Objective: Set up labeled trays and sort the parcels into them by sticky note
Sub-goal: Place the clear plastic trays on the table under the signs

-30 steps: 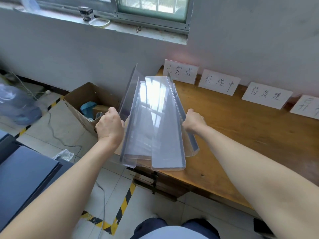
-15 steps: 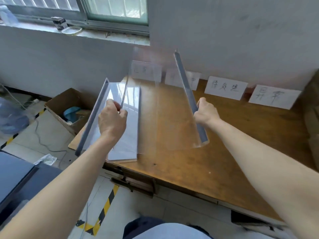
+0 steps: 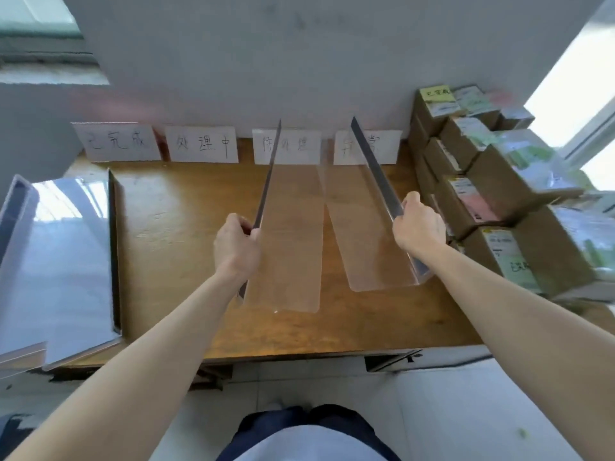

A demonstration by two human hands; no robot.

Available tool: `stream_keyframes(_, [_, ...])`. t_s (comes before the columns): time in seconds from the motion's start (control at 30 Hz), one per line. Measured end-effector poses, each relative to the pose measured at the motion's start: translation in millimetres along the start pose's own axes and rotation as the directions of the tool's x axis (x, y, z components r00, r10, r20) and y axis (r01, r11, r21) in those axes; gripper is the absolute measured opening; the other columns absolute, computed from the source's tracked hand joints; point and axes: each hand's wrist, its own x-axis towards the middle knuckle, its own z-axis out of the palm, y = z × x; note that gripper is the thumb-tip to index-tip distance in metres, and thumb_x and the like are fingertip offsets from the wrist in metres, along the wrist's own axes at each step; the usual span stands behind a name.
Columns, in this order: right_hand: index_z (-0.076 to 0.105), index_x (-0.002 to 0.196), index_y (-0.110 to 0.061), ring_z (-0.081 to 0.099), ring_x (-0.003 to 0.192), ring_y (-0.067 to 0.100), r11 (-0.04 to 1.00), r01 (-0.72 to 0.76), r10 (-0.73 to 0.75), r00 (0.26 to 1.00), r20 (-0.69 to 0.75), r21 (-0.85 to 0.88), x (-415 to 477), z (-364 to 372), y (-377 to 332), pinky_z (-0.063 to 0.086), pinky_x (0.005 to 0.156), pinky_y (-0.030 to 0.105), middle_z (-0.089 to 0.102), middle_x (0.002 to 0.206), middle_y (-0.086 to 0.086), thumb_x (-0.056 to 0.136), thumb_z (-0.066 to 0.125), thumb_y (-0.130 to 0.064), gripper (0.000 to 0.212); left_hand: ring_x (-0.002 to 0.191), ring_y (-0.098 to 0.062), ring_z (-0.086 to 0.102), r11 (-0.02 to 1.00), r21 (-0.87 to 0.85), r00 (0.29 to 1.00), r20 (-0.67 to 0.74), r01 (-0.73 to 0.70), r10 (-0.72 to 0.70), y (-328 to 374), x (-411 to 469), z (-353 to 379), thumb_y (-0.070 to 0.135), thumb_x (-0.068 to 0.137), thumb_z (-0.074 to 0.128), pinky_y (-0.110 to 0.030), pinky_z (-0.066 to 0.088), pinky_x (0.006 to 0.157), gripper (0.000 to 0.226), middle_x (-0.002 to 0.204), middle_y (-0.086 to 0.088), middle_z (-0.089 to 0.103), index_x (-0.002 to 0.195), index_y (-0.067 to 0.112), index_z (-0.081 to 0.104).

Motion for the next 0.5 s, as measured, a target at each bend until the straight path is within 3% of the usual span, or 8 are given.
stream_keyframes(0.2, [0.036,0.131,-0.006,0.059,0.103,0.037,0.986,-0.145,0.147,0.989,0.014,-0.083,-5.3,1.8,28.2,0.047,0.08,0.039,0.062,0.113,0.018,0.094,0.047,-0.011,0.039,0.078,-0.019,0.052,0.998,0.057,0.992,0.126,-0.012,0.005,15.8,-1.8,35.8,0.017,0.092,0.052,-0.032,0.043,0.066,0.007,0.089,-0.001,0.055,0.097,0.013,0.049])
stream_keyframes(0.5, [0.033,0.133,-0.005,0.061,0.102,0.036,0.968,-0.195,0.211,0.973,0.091,-0.156,5.9,23.5,66.6,0.049,0.079,0.04,0.063,0.113,0.02,0.093,0.047,-0.009,0.042,0.085,-0.025,0.056,0.992,0.121,0.973,0.223,0.023,-0.05,15.7,-14.7,82.8,0.018,0.093,0.05,-0.042,0.052,0.077,0.008,0.092,-0.003,0.057,0.098,0.012,0.048])
